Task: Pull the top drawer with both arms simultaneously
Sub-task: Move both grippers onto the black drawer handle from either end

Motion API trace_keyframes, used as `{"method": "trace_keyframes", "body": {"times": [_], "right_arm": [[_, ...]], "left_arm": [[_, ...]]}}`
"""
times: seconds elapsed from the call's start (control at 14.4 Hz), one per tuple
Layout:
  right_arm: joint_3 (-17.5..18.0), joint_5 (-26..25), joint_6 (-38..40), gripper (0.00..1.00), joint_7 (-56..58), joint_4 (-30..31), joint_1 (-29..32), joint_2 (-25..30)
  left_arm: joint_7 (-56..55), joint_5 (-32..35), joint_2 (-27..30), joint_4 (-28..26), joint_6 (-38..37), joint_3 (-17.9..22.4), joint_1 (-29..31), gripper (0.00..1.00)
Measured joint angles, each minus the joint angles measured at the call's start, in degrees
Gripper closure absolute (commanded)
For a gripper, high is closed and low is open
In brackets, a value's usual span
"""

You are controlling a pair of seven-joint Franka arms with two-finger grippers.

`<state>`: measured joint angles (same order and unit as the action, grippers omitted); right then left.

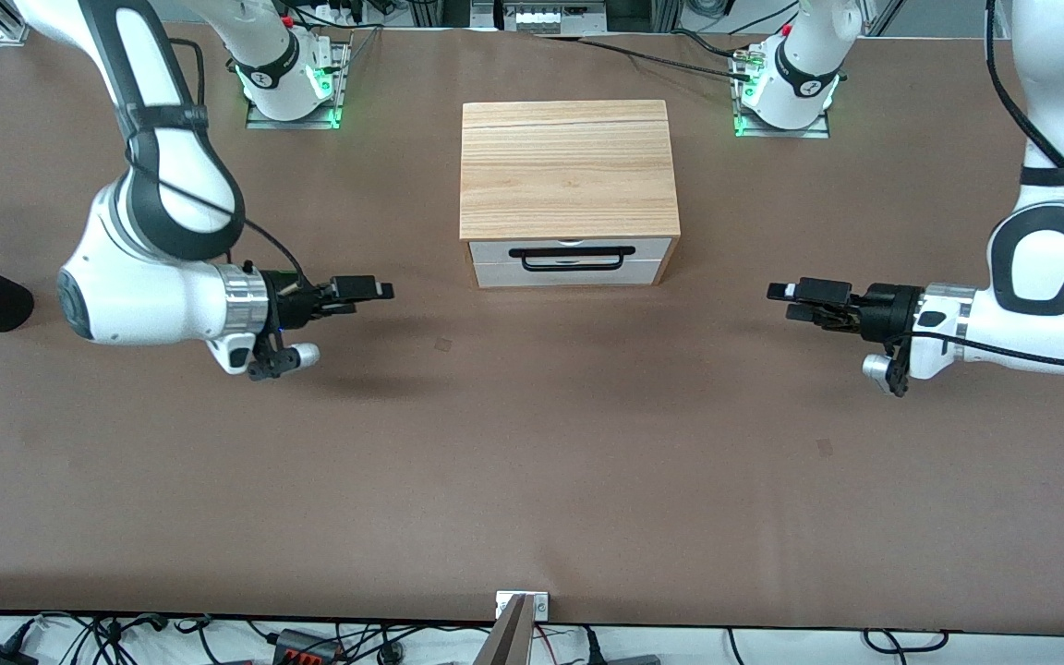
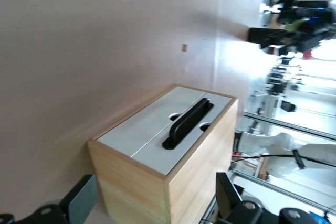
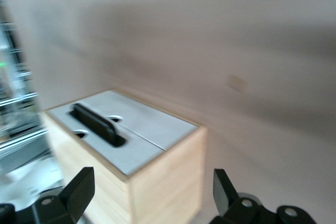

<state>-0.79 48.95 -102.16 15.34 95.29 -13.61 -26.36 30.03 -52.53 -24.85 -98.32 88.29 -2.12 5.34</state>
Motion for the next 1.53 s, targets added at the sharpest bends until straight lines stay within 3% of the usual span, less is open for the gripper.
{"method": "trace_keyframes", "body": {"times": [0.14,0.42,0.76,1.11,1.32,1.46,1.53], "right_arm": [[0.03,9.58,0.19,0.0,8.75,0.18,-0.21,-4.21],[0.17,26.32,0.48,0.0,22.48,1.45,-3.33,-8.98],[1.41,42.46,3.74,0.0,40.24,5.58,-6.32,-14.67],[7.25,48.1,5.22,0.01,47.16,7.06,-6.98,-19.51],[7.88,50.19,4.31,0.3,47.16,6.96,-8.99,-19.19],[7.78,50.28,4.24,0.44,47.16,6.95,-8.92,-19.07],[7.65,50.28,4.23,0.46,47.16,6.95,-8.83,-19.08]], "left_arm": [[7.25,-7.78,-0.83,-5.98,0.75,0.0,0.11,0.0],[17.48,-17.03,-2.81,-14.05,1.71,-0.05,0.42,0.0],[29.23,-30.77,-2.9,-23.8,3.14,-1.17,-0.42,0.0],[37.55,-43.34,-3.21,-31.0,7.74,-7.3,-2.07,0.0],[43.79,-49.32,-4.42,-32.97,7.96,-8.88,-2.06,0.03],[49.67,-54.53,-6.55,-34.79,8.04,-11.99,-2.11,0.04],[51.15,-55.94,-7.6,-35.17,8.11,-12.89,-2.26,0.06]]}}
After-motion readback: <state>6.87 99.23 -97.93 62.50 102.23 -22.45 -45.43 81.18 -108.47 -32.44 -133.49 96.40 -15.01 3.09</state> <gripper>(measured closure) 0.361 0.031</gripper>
